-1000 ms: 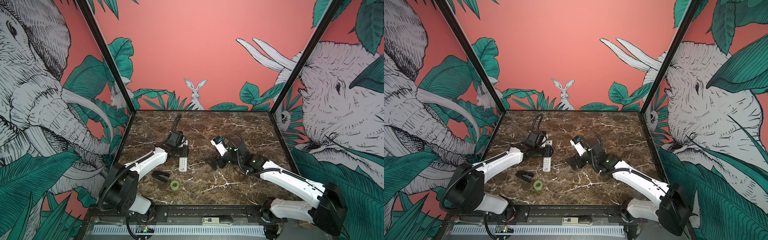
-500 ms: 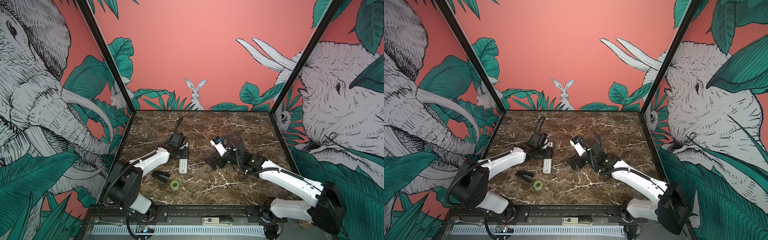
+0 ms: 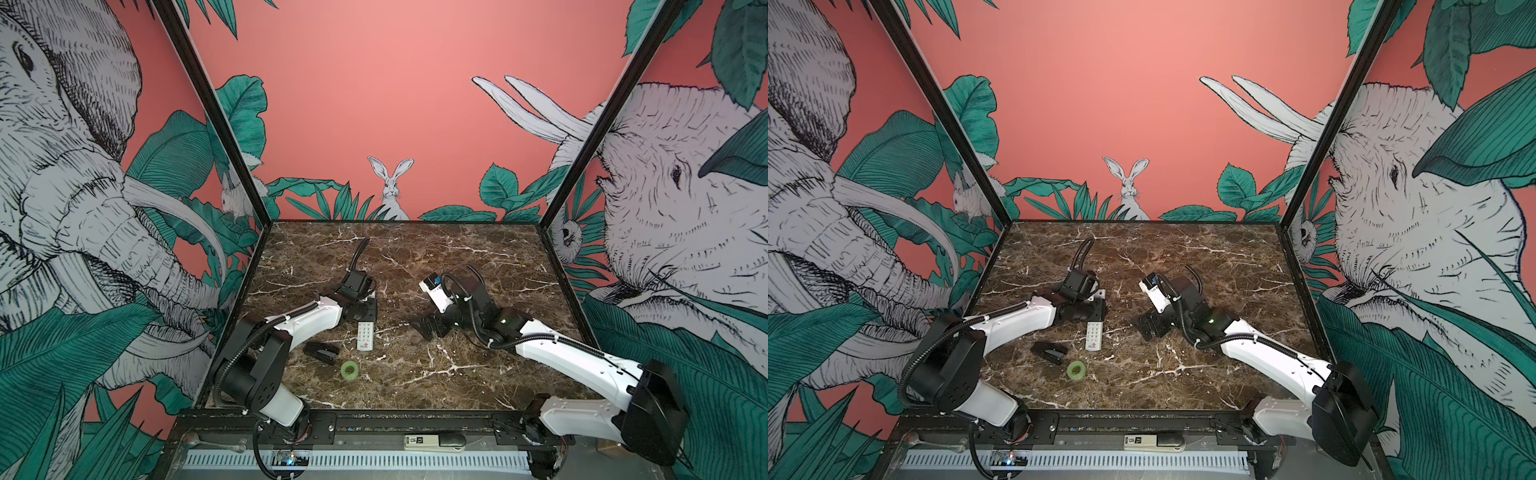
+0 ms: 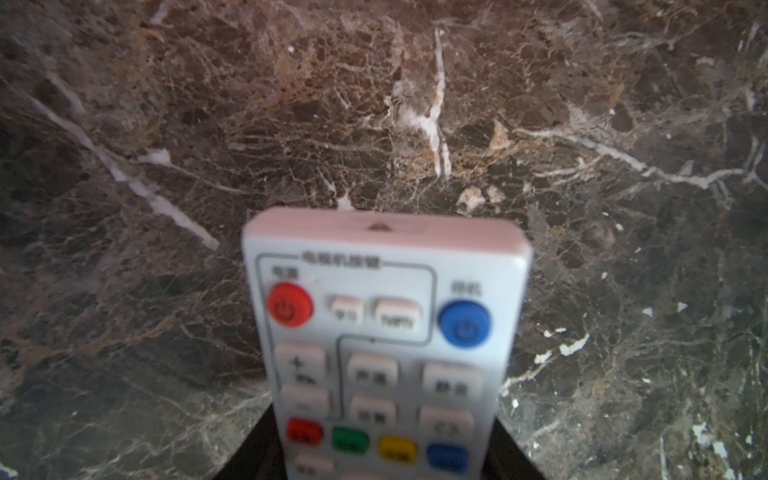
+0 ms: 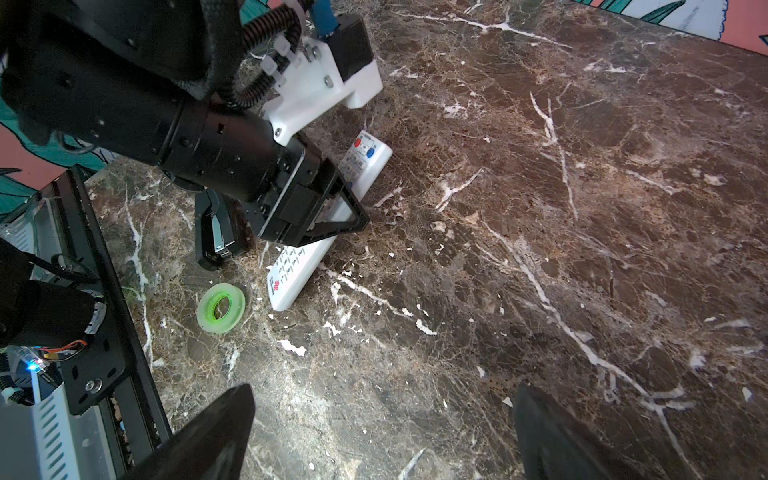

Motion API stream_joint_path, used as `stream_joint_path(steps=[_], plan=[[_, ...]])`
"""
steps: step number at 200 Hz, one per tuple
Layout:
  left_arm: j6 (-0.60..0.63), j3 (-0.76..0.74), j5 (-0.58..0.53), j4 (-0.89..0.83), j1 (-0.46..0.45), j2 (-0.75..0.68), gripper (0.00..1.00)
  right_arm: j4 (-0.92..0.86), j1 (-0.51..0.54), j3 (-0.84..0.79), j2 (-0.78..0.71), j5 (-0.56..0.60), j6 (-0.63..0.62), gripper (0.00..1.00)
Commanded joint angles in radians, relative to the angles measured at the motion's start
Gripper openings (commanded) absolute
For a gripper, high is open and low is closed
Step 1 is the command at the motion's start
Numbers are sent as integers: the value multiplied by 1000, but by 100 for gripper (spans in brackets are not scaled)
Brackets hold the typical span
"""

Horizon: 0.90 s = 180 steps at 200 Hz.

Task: Load the batteries into the remote control
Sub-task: 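Lower the remote onto the table with the left gripper while the right gripper withdraws, then open the left gripper and release the white remote on the table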

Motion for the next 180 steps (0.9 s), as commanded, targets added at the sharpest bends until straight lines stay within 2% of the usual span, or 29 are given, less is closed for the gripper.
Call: stream_joint_path(steps=[1,180], plan=[[-14,-21,-18,12,-8,0,6,20,-4,19,-4,7,-5,99],[-34,-63,-47,58,-11,53,14,24,-4,-1,-27,10,5,99]])
